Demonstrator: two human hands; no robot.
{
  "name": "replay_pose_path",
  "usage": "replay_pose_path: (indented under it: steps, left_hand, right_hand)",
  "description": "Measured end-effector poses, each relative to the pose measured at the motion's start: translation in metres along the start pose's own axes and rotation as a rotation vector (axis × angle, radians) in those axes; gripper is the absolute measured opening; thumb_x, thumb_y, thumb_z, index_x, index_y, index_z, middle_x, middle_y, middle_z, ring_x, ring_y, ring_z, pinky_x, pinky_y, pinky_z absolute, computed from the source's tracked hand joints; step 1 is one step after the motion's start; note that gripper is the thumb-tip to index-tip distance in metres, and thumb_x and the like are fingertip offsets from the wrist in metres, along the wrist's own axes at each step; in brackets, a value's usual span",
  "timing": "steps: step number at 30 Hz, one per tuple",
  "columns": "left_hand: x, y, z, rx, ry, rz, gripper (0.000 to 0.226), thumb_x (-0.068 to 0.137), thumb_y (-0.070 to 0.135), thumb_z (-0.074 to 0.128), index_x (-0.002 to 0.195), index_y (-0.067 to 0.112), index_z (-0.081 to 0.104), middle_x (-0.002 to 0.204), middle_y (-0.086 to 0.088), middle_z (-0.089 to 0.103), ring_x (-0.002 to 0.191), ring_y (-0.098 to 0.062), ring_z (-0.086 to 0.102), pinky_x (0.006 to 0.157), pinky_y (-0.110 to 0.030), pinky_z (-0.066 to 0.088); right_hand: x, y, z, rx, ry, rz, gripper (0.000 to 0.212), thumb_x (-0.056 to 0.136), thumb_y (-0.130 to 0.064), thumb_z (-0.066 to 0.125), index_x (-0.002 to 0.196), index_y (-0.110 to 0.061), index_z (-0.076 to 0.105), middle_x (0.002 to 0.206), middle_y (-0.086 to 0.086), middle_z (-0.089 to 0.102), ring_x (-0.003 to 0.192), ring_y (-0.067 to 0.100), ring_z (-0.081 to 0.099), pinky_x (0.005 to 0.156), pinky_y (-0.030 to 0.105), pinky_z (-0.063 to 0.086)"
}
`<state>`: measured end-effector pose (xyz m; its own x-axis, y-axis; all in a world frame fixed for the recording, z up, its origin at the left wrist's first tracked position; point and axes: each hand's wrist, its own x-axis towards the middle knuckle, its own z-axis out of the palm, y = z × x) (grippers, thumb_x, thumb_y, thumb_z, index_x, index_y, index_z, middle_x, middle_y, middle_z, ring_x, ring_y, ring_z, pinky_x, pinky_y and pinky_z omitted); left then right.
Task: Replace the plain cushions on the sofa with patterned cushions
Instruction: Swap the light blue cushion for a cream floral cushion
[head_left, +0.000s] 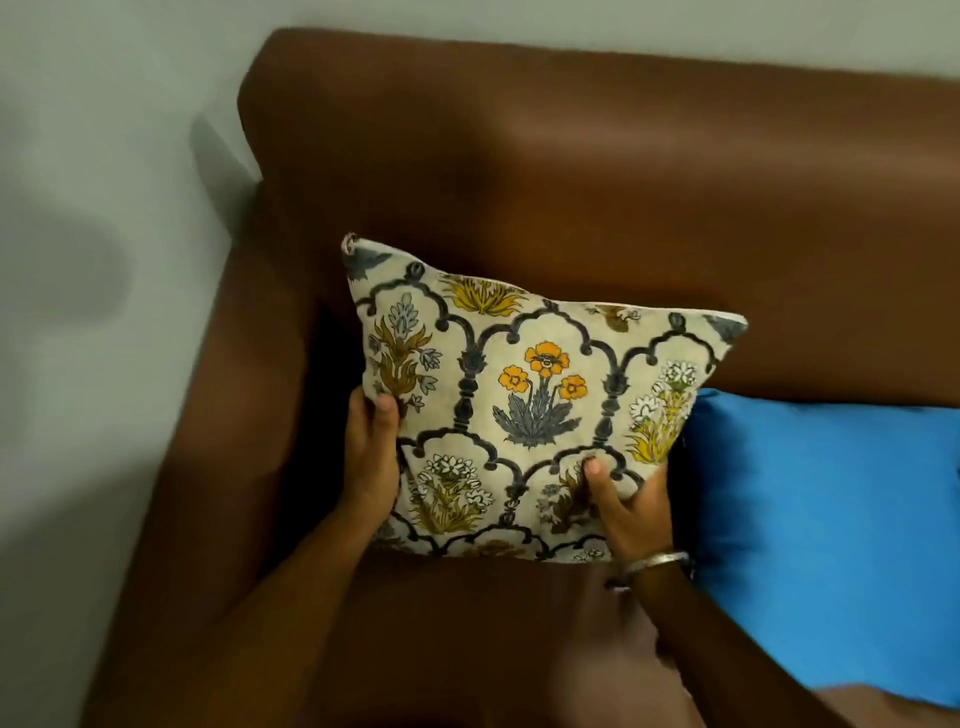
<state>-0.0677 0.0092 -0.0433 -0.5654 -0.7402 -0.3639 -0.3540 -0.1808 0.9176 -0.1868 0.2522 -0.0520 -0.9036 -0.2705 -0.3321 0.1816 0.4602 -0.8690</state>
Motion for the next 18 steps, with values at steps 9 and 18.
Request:
replay_pose_path:
  steps: [9,18]
  left_hand:
    - [-0.022,-0.018,0.005,0.507,0.073,0.281,0.059,0.097,0.060,0.038,0.150,0.034,0.033,0.148,-0.002,0.051,0.134,-0.015,0.052,0.098,-0.029,0.050]
    - [0.097,0.022,0.001,1.415,-0.322,1.517,0.090,0.086,0.078,0.037,0.155,0.022,0.025,0.169,-0.008,-0.008,0.155,-0.026,-0.010,0.121,-0.049,-0.007]
  right_hand:
    - [-0.006,-0.002,-0.001,-0.526,0.129,-0.435,0.089,0.088,-0.071,0.035,0.157,-0.024,0.005,0.166,0.007,0.010,0.154,0.027,0.009,0.123,0.050,0.012]
    - [0.114,-0.035,-0.015,-1.264,-0.034,-1.158,0.090,0.081,-0.082,0.022,0.153,-0.027,0.023,0.162,0.002,0.011,0.151,0.025,0.009,0.117,0.054,0.013]
